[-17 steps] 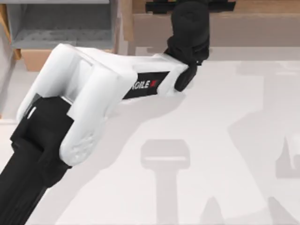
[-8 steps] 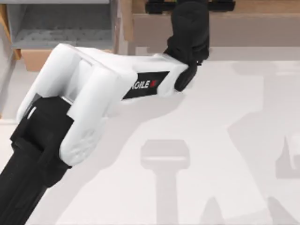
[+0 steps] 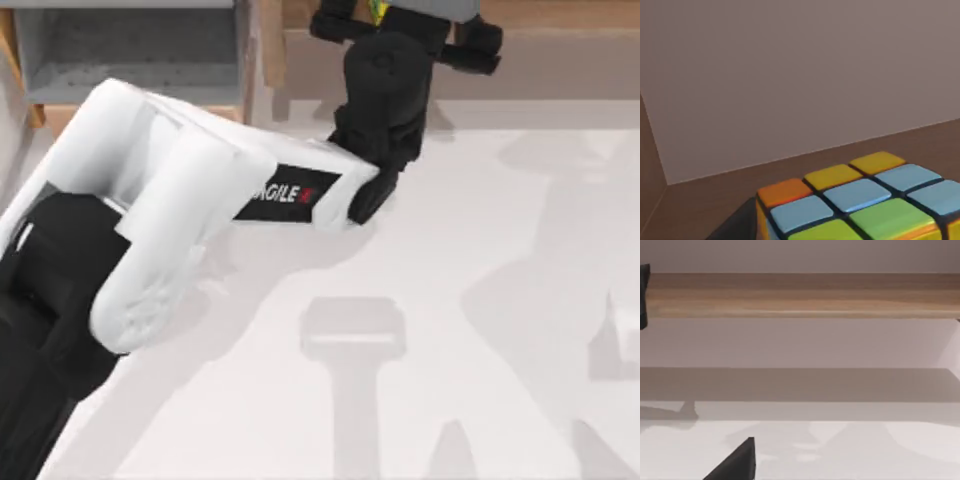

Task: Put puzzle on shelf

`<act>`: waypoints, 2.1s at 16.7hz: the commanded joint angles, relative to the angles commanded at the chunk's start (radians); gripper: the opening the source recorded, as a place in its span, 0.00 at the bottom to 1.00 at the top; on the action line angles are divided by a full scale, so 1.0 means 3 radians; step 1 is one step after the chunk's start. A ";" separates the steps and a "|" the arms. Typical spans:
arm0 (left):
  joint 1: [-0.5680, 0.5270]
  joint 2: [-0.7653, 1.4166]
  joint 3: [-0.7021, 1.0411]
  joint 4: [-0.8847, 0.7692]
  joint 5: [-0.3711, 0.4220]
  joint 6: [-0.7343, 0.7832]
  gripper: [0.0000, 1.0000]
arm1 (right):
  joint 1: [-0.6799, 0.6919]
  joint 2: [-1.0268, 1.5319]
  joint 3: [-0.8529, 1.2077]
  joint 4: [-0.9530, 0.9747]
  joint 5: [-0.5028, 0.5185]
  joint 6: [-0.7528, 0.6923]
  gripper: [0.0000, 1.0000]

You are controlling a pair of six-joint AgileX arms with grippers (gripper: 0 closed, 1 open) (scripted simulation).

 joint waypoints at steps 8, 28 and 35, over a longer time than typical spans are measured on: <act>0.0524 -0.0847 -0.1986 0.0664 0.1485 0.1183 1.00 | 0.0000 0.0000 0.0000 0.0000 0.0000 0.0000 1.00; 0.4516 -0.1728 -0.4391 0.1821 0.4067 0.4199 1.00 | 0.0000 0.0000 0.0000 0.0000 0.0000 0.0000 1.00; 0.4756 -0.1662 -0.4215 0.1833 0.4069 0.4339 1.00 | 0.0000 0.0000 0.0000 0.0000 0.0000 0.0000 1.00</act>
